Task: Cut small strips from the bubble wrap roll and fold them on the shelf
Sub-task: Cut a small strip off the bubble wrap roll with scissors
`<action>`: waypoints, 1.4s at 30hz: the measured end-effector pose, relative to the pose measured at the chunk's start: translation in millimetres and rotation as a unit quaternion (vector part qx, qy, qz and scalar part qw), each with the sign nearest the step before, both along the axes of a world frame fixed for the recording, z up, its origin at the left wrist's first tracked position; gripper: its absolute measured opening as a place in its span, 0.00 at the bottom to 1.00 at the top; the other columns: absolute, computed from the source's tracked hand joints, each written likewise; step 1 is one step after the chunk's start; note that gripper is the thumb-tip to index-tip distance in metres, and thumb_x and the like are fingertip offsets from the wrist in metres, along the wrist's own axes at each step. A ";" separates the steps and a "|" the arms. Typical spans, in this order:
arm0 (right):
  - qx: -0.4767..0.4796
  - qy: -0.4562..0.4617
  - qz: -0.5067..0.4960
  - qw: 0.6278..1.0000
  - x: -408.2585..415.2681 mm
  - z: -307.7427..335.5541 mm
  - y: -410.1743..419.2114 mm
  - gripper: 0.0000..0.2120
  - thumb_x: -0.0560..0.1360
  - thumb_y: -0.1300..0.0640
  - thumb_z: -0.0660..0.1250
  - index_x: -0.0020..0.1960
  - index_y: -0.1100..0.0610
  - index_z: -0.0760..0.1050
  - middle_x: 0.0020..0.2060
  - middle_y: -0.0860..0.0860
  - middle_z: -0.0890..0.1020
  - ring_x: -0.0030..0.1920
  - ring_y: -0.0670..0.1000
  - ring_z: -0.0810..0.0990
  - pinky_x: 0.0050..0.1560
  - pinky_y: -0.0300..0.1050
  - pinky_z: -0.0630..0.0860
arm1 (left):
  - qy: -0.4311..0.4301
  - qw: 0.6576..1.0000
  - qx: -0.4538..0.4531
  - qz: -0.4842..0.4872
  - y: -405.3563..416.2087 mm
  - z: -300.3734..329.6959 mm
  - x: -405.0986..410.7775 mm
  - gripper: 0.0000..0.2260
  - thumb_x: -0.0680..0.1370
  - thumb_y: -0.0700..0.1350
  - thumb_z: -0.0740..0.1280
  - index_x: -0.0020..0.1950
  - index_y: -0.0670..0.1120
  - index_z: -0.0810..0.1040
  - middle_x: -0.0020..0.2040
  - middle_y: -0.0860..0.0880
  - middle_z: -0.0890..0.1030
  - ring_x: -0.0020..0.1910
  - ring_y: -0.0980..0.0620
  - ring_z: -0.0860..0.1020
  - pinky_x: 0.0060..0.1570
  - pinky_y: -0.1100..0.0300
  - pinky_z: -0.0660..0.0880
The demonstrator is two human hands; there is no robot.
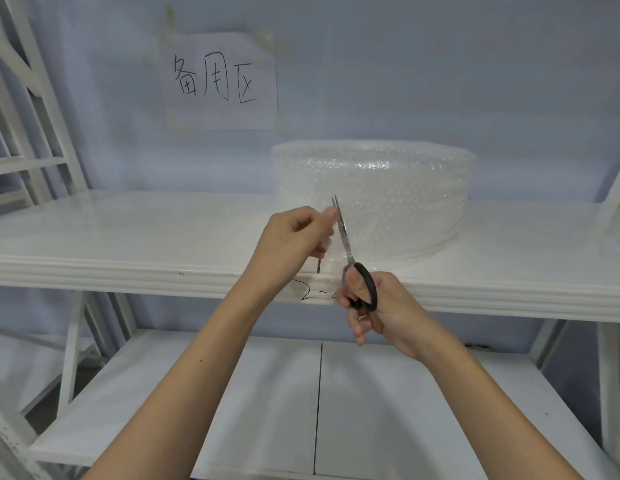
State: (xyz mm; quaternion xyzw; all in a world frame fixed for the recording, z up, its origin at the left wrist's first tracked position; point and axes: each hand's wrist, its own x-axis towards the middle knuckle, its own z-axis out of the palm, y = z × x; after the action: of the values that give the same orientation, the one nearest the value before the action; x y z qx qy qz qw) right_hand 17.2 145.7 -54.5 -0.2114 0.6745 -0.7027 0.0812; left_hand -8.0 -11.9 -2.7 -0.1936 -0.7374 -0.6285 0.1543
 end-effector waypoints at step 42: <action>0.038 0.022 -0.028 0.999 2.9 24.6 -6.9 0.19 0.65 0.37 0.64 0.27 0.50 0.77 0.30 0.50 0.73 0.22 0.50 0.71 0.20 0.40 0.73 | 0.004 0.998 0.021 -0.054 10.7 -16.7 6.9 0.14 0.83 0.43 0.60 0.39 0.44 0.75 0.34 0.45 0.75 0.31 0.48 0.74 0.38 0.56 0.75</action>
State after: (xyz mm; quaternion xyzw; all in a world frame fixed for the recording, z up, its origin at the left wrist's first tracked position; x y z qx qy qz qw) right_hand 20.1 138.7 -29.8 -0.2041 0.7083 -0.6735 0.0547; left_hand -1.2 -1.2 -19.4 -0.2324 -0.7116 -0.6508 0.1268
